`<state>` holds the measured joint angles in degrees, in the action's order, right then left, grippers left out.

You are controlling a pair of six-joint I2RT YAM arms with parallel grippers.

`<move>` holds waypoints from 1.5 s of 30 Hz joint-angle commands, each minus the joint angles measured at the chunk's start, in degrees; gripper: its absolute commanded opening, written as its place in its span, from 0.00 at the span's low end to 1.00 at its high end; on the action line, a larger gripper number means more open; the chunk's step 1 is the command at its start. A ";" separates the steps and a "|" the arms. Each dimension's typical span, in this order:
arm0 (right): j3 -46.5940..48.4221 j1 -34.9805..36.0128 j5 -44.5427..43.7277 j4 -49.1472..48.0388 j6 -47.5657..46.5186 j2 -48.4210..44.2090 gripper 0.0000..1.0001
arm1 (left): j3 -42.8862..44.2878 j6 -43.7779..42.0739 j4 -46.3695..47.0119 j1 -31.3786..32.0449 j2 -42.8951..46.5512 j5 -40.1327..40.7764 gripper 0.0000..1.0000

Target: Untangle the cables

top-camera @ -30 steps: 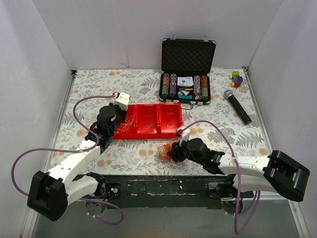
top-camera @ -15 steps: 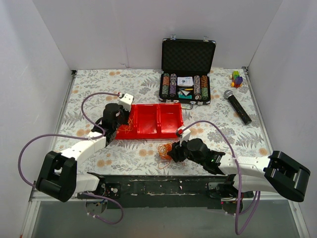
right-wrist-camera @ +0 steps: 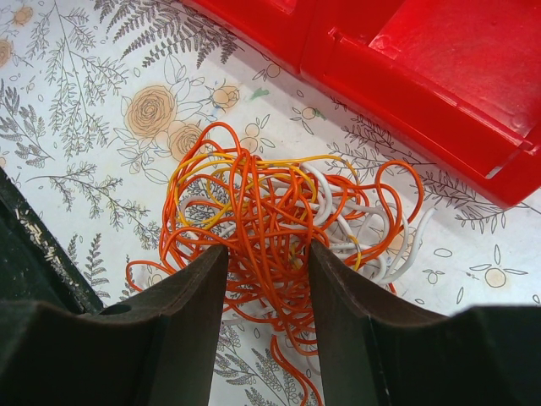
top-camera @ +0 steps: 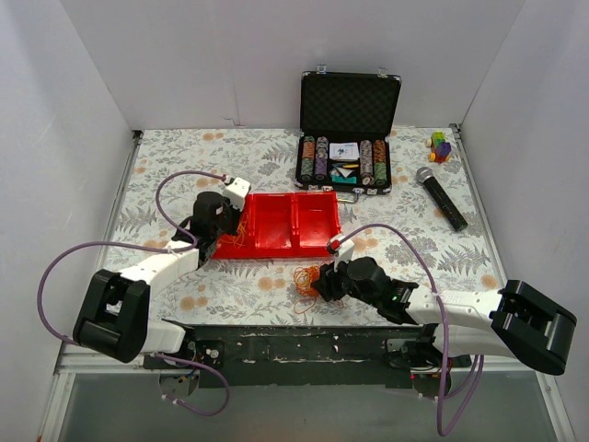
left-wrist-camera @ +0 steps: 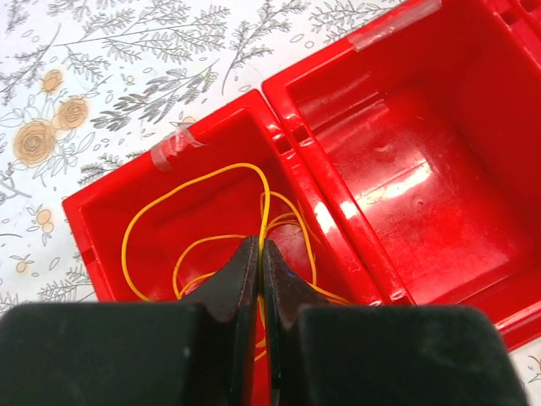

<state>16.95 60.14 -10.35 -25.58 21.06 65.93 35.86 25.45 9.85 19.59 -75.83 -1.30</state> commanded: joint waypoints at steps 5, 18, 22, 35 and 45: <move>-0.60 0.24 -1.34 2.29 0.21 -0.01 0.51 | -1.14 -2.42 1.31 -0.17 -2.30 -2.22 0.00; 0.10 0.24 -0.99 2.64 0.12 0.60 0.51 | 7.73 2.13 -7.63 -0.17 -0.11 0.25 0.30; 0.10 0.24 -0.99 2.56 0.12 0.60 0.51 | 8.88 4.16 -12.74 -0.17 4.98 -2.74 0.54; 0.10 0.24 -0.90 2.99 0.12 -1.50 0.51 | 6.86 0.13 -18.19 8.33 15.72 -29.02 0.64; -2.01 0.24 -1.16 7.30 -0.05 -8.88 0.45 | 6.51 -3.39 -17.68 19.16 5.35 -30.34 0.59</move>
<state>16.40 60.14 -10.37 -21.06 20.93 60.18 43.20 24.10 -7.99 37.87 -68.71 -29.69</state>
